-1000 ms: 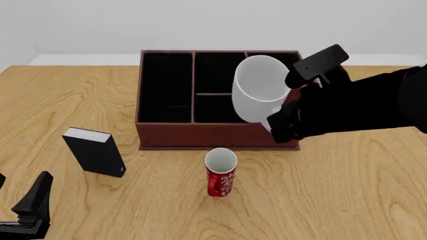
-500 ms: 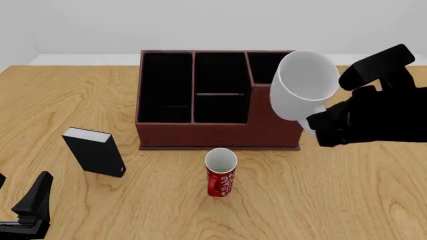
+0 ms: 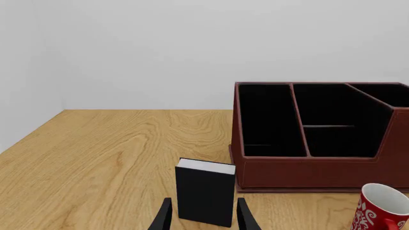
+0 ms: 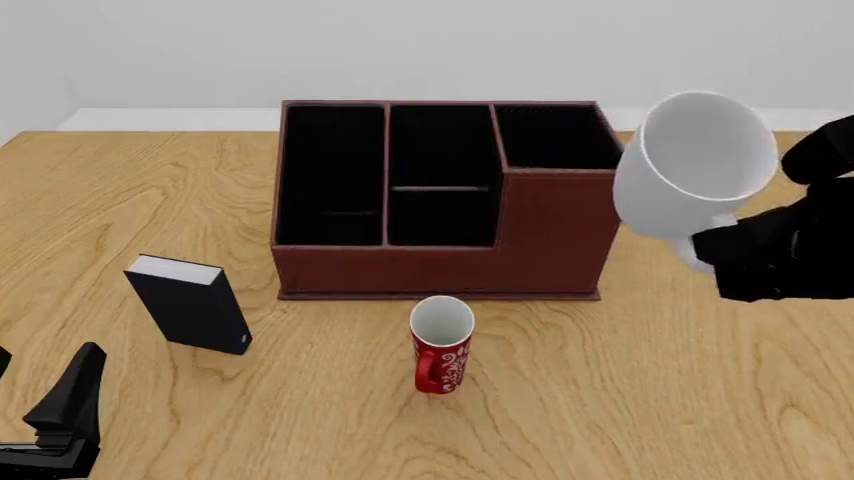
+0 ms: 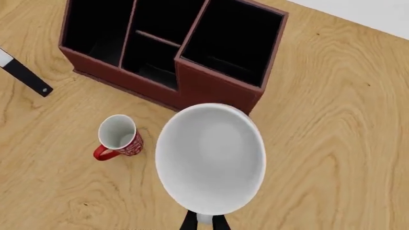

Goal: Pick up the white mug and place it to the right of the caddy.

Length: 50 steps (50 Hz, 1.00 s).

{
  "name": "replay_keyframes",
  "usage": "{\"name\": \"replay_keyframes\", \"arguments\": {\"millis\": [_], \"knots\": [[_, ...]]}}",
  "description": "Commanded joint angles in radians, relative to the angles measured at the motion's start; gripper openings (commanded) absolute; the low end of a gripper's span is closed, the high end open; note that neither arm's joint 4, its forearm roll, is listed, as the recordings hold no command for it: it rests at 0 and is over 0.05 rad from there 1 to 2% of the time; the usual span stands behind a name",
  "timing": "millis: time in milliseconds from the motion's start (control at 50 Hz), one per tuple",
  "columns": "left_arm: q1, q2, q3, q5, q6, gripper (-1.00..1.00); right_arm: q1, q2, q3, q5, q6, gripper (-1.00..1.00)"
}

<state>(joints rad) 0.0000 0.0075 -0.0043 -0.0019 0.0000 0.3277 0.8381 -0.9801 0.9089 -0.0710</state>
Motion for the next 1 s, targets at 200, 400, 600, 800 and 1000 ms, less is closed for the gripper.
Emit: {"name": "replay_keyframes", "arguments": {"millis": [200,400,600,800,1000], "knots": [[0.0,0.0,0.0,0.0,0.0,1.0,-0.161,-0.101,-0.007,0.074,-0.01,-1.0],[0.0,0.0,0.0,0.0,0.0,1.0,-0.237,-0.125,-0.016,0.088,-0.027,-1.0],[0.0,0.0,0.0,0.0,0.0,1.0,-0.292,-0.124,-0.012,0.073,-0.028,-1.0],[0.0,0.0,0.0,0.0,0.0,1.0,-0.322,-0.1,-0.006,0.035,-0.015,-1.0],[0.0,0.0,0.0,0.0,0.0,1.0,-0.348,-0.039,-0.027,-0.014,0.007,-1.0]]}}
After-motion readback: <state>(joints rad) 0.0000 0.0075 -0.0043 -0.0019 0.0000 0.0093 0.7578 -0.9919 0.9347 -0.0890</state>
